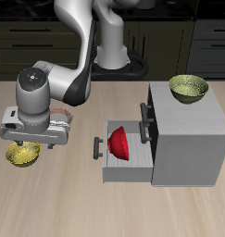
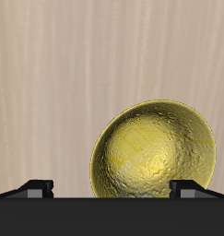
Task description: Place the yellow bowl on the plate
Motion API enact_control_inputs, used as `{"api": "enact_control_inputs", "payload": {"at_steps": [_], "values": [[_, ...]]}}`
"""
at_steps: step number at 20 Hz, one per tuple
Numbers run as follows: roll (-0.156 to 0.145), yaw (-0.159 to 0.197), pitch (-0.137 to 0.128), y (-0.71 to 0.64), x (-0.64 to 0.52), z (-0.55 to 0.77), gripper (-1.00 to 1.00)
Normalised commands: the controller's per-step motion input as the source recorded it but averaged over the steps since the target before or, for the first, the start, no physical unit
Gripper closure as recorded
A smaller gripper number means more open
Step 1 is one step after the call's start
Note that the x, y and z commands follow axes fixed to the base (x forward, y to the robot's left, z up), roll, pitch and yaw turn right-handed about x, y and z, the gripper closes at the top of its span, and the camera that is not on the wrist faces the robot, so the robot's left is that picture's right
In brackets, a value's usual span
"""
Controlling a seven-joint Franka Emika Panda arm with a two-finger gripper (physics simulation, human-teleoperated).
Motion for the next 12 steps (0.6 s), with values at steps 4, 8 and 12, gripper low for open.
{"api": "enact_control_inputs", "payload": {"at_steps": [4, 8, 12], "values": [[0.005, -0.044, 0.062, -0.03, -0.08, -0.43, -1.0], [-0.007, 0.002, 0.031, -0.02, -0.05, -0.22, -1.0], [-0.006, -0.007, 0.02, -0.02, -0.04, -0.17, -1.0]]}}
